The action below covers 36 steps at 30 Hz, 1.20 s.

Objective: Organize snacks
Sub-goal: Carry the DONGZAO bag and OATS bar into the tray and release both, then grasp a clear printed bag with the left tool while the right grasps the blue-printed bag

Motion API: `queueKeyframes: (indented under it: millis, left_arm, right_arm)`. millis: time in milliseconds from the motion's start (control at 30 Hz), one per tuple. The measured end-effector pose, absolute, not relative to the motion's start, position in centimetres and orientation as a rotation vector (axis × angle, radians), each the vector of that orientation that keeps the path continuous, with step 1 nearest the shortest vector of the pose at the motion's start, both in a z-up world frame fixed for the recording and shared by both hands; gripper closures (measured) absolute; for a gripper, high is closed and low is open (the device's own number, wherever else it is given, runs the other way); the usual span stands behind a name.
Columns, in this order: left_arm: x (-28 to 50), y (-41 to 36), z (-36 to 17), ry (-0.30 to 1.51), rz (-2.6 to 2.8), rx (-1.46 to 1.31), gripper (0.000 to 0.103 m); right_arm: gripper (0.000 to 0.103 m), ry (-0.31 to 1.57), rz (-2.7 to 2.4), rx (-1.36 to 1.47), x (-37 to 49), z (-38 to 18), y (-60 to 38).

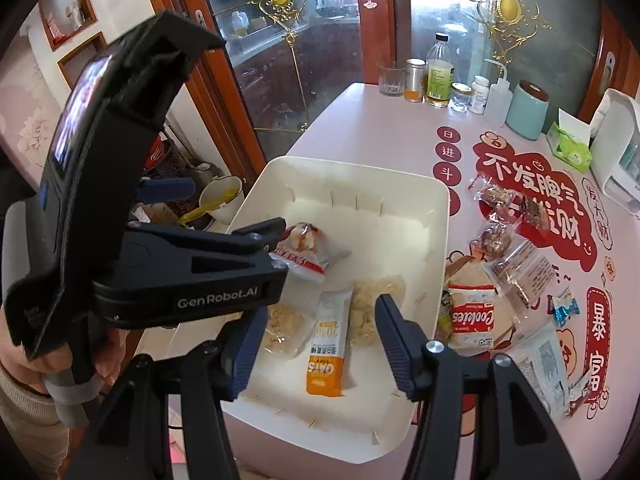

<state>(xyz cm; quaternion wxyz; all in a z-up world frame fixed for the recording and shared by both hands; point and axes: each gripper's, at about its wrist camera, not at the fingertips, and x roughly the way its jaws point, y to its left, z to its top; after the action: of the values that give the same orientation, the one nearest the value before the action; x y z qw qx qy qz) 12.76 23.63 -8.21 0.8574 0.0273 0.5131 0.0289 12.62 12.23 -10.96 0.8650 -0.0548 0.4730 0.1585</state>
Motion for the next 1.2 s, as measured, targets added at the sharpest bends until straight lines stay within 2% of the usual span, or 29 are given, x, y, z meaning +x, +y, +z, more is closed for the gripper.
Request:
queueKeyframes:
  millis: [700, 1200]
  left_arm:
    - [10.9, 20.1, -6.7, 1.058, 0.015, 0.124, 0.010]
    - [11.3, 11.1, -5.0, 1.035, -0.108, 0.209, 0.010]
  right_arm:
    - [0.046, 1.006, 0.330, -0.067, 11.2, -10.5, 9.8]
    - [0.045, 1.005, 0.230, 0.063, 9.7, -10.0, 0.6]
